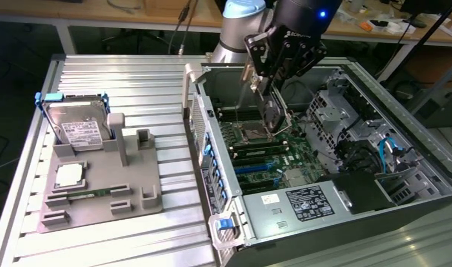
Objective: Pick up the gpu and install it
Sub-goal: 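Pick up the gpu and move the gpu toward the slot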
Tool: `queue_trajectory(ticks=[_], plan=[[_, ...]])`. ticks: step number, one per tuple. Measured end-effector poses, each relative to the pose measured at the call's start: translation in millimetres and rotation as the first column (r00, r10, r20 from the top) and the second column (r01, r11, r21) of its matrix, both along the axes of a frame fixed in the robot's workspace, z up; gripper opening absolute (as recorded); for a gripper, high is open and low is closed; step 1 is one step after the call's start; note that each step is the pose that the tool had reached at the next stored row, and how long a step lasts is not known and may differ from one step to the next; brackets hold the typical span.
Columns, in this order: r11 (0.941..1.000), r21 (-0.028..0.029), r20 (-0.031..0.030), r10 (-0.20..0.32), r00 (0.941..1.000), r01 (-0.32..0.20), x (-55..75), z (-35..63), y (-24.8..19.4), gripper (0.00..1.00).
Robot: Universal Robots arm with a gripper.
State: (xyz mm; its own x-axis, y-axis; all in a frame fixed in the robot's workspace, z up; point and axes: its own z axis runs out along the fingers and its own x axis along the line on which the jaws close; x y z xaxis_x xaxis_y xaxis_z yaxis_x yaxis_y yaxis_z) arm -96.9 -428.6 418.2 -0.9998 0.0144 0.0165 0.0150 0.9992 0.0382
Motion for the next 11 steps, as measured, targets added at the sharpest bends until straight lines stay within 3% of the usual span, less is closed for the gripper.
queue_trajectory(ticks=[11], plan=[[1.0, 0.0, -0.0001, 0.006, 1.0, -0.006, 25.0, 0.0, -0.2, 0.27]])
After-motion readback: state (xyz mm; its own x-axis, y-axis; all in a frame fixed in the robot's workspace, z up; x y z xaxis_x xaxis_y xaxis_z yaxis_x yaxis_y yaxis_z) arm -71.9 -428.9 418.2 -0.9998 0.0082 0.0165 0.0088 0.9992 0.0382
